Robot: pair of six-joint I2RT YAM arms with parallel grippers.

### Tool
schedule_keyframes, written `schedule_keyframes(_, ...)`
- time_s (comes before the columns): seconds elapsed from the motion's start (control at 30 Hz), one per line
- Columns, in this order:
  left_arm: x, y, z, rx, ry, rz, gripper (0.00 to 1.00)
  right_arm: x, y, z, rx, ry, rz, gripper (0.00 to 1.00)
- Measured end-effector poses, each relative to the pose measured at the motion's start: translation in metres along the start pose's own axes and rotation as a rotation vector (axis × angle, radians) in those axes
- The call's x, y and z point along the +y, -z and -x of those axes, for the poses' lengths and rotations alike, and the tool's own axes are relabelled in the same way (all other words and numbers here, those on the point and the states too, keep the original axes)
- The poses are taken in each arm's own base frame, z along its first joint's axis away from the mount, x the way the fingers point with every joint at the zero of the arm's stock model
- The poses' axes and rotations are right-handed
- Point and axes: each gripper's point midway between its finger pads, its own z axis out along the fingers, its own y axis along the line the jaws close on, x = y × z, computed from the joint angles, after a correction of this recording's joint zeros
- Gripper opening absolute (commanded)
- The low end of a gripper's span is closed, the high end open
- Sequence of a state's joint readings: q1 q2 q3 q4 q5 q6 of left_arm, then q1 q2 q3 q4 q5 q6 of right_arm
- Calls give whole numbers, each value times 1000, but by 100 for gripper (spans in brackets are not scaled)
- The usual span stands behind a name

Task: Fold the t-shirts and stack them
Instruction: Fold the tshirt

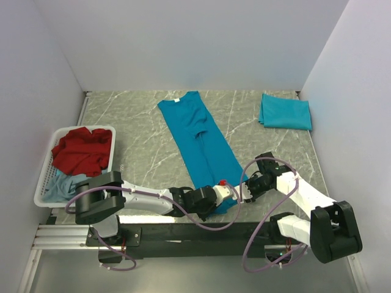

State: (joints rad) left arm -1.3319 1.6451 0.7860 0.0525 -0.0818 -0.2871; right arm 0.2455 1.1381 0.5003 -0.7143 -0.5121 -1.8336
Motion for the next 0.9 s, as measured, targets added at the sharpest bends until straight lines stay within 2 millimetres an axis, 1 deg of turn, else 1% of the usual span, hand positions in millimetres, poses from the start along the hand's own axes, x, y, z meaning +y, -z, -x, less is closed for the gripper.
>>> schedule_keyframes(0.03, 0, 0, 0, -2, 2, -1, 0, 0, 0, 0, 2, 4, -2, 31)
schedule_keyframes(0.1, 0, 0, 0, -3, 7, -2, 0, 1, -2, 0, 4, 13, -6, 23)
schedule_keyframes(0.13, -1, 0, 0, -4, 8, -3, 0, 1, -2, 0, 6, 15, -9, 17)
schedule_keyframes(0.23, -2, 0, 0, -7, 15, -8, 0, 1, -2, -1, 10, 22, -20, 10)
schedule_keyframes(0.3, -2, -1, 0, -9, 17, -10, 0, 1, -2, 0, 12, 26, -28, 8)
schedule_keyframes(0.33, -2, -1, 1, -9, 19, -10, 0, 1, -2, 0, 12, 28, -31, 6)
schedule_keyframes(0.5, -2, -1, 2, -23, 31, -20, 0, 2, -1, 1, 10, 27, -41, 1)
schedule_keyframes(0.63, 2, 1, 1, -34, 55, -30, 0, 2, 0, 5, -8, 4, -45, 0)
schedule_keyframes(0.77, 15, 9, -5, -36, 95, -24, 0, -2, 2, 13, -49, -35, -56, 0)
schedule_keyframes(0.9, 32, 16, -8, -43, 132, 5, 0, -18, 10, 22, -85, -62, -96, 0)
